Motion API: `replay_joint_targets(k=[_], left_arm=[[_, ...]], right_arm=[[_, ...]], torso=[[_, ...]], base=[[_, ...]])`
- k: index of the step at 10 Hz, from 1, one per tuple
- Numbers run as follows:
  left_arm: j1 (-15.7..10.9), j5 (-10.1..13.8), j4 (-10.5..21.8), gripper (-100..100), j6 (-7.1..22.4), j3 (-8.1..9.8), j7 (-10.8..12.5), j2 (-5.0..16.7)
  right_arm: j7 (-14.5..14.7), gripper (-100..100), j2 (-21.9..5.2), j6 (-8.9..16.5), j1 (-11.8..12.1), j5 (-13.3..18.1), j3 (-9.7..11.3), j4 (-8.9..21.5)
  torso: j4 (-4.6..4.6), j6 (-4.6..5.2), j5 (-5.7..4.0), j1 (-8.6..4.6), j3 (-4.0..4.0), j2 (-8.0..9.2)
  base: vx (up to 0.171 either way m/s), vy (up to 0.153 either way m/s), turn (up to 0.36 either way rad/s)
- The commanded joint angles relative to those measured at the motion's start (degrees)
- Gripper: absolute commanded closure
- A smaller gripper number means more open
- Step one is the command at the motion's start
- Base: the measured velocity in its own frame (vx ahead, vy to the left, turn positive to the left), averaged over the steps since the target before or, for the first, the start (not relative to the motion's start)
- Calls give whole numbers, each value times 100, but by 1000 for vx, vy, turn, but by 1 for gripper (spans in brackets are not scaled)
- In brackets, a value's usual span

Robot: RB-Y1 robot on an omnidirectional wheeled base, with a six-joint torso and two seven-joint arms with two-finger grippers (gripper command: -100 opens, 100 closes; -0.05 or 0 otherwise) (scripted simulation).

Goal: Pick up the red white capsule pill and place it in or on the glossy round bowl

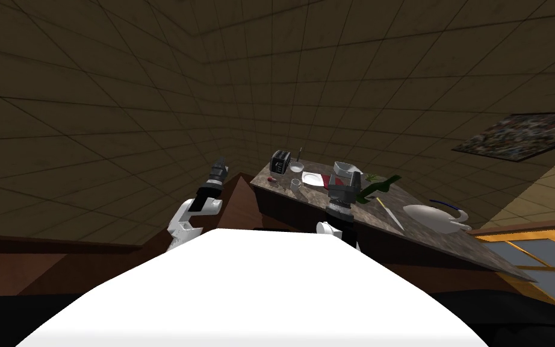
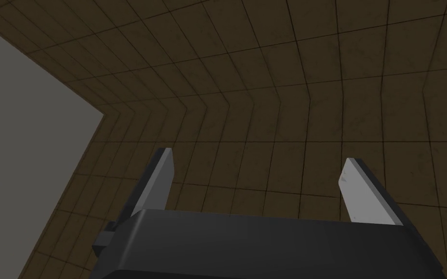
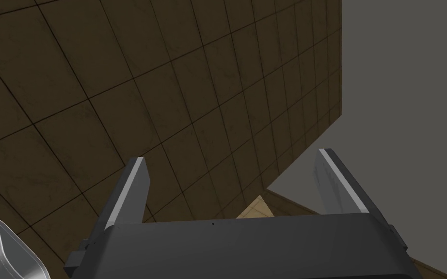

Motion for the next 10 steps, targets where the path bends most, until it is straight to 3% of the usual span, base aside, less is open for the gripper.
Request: replay_joint_targets(k=[1,2,4,5,7,10], left_arm=[[-46,21,23,-100,286,14,42,15],[-240,62,153,-100,475,41,112,43],[-240,62,153,-100,732,41,112,43],[-441,105,290,-100,956,61,179,63],[-441,105,290,-100,1158,61,179,63],[-859,199,585,-100,1722,78,303,79]], right_arm=[[0,0,0,0,0,0,0,0],[0,0,0,0,0,0,0,0],[0,0,0,0,0,0,0,0],[0,0,0,0,1,0,0,0],[0,0,0,0,0,0,0,0],[0,0,0,0,1,0,0,0]], torso=[[0,0,0,0,0,0],[0,-2,0,1,0,1],[0,-3,1,3,0,0],[0,-3,0,-2,1,1],[-1,-3,0,-1,-1,-2],[-1,-3,0,0,-1,-1]], base=[[4,14,-66],[3,18,-89],[5,11,-14],[8,4,-78],[6,8,-29],[9,11,-69]])
